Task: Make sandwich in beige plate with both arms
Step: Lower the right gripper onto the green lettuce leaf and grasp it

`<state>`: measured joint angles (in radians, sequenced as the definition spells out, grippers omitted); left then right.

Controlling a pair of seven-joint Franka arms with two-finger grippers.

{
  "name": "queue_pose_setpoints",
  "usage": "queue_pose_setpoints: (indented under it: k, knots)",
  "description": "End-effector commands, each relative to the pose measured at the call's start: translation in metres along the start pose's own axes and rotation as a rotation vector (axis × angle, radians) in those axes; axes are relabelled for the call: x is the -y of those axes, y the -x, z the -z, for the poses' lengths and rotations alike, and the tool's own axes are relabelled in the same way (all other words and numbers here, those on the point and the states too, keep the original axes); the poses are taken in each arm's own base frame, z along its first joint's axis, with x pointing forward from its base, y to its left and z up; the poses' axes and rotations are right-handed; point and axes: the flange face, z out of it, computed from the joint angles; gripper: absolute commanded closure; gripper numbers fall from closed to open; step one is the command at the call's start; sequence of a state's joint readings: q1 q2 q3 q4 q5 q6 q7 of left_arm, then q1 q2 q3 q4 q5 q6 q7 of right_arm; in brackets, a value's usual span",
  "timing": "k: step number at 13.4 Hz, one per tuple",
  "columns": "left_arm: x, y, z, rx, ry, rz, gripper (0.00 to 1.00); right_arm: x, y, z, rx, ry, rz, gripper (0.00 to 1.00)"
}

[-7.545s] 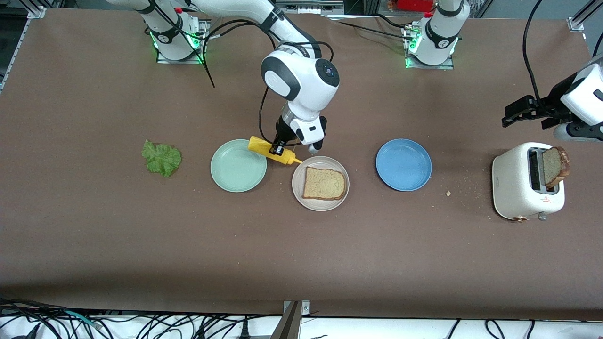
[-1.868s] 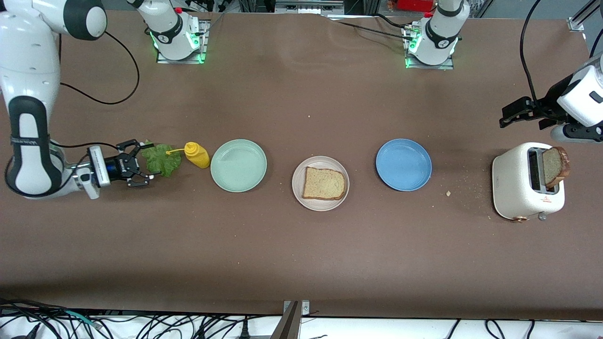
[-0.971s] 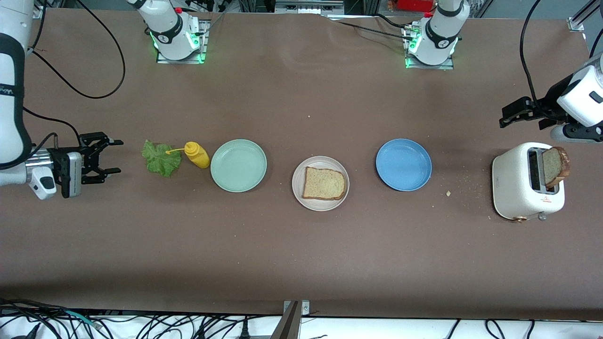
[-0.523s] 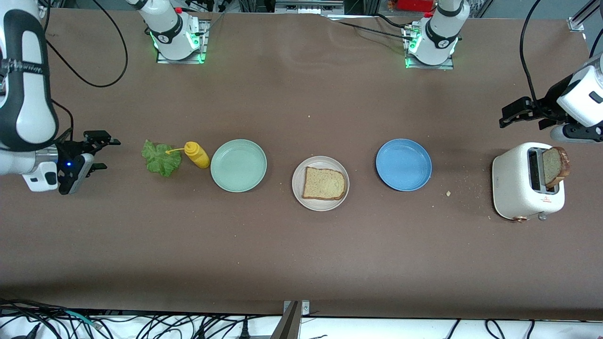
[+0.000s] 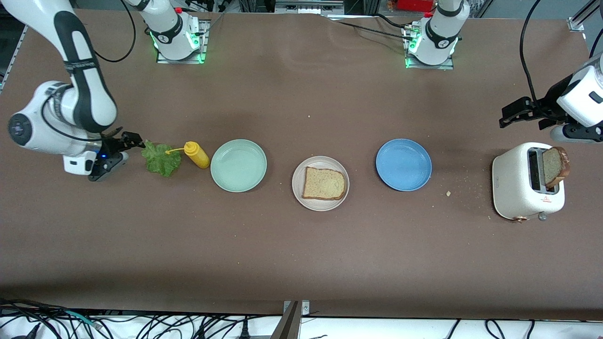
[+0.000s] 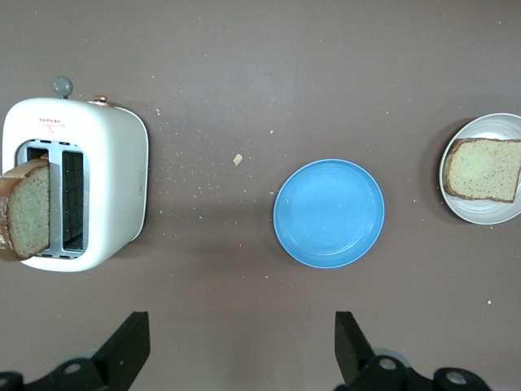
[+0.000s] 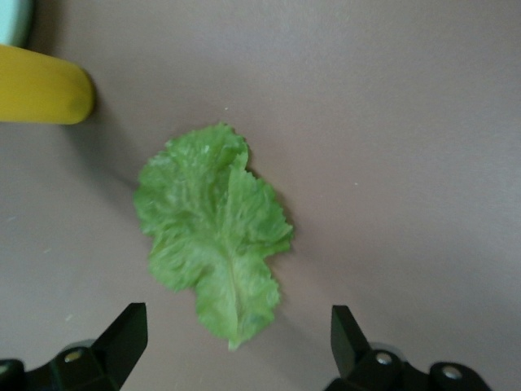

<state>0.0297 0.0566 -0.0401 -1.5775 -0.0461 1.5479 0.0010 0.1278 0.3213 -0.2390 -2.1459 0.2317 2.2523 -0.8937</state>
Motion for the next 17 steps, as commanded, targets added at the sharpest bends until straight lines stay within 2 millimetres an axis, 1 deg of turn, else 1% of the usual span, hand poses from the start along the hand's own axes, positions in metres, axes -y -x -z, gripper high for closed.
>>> queue_pose_setpoints:
  k: [1, 2, 4, 5, 6, 8, 9, 10, 11, 12, 13, 14, 16, 17]
  knots:
    - [-0.002, 0.002, 0.0, -0.01, -0.036, 0.008, 0.0, 0.018, -0.007, -0.015, 0.006, 0.026, 0.006, 0.0]
    - [-0.002, 0.002, 0.0, -0.01, -0.036, 0.008, 0.0, 0.019, -0.003, -0.024, 0.006, 0.035, 0.009, 0.0]
    - [-0.002, 0.002, 0.0, -0.01, -0.036, 0.008, 0.0, 0.026, -0.005, -0.053, 0.005, 0.077, 0.037, 0.0]
    - [-0.002, 0.002, 0.0, -0.01, -0.036, 0.008, 0.0, 0.033, -0.007, -0.06, 0.005, 0.087, 0.054, 0.0]
    - [-0.002, 0.002, 0.0, -0.01, -0.036, 0.008, 0.0, 0.035, -0.007, -0.062, 0.008, 0.087, 0.058, 0.0]
    - [-0.002, 0.002, 0.0, -0.01, -0.036, 0.008, 0.0, 0.034, -0.006, -0.073, 0.024, 0.082, 0.056, 0.0]
    - [-0.002, 0.002, 0.0, -0.01, -0.036, 0.008, 0.0, 0.034, -0.005, -0.076, 0.029, 0.079, 0.057, 0.09]
    - [-0.002, 0.002, 0.0, -0.01, -0.036, 0.009, 0.0, 0.035, -0.005, -0.077, 0.034, 0.076, 0.068, 0.38]
    - [-0.002, 0.002, 0.0, -0.01, -0.036, 0.008, 0.0, 0.036, -0.006, -0.078, 0.037, 0.075, 0.073, 0.77]
    - [-0.002, 0.002, 0.0, -0.01, -0.036, 0.008, 0.0, 0.037, -0.007, -0.08, 0.04, 0.074, 0.074, 0.93]
    - [-0.002, 0.002, 0.0, -0.01, -0.036, 0.008, 0.0, 0.037, -0.007, -0.082, 0.043, 0.072, 0.072, 0.98]
    - [-0.002, 0.002, 0.0, -0.01, -0.036, 0.008, 0.0, 0.036, -0.007, -0.083, 0.045, 0.073, 0.075, 1.0]
    - [-0.002, 0.002, 0.0, -0.01, -0.036, 0.008, 0.0, 0.038, -0.01, -0.083, 0.045, 0.074, 0.078, 1.0]
    - [-0.002, 0.002, 0.0, -0.01, -0.036, 0.008, 0.0, 0.036, -0.013, -0.077, 0.036, 0.083, 0.081, 1.0]
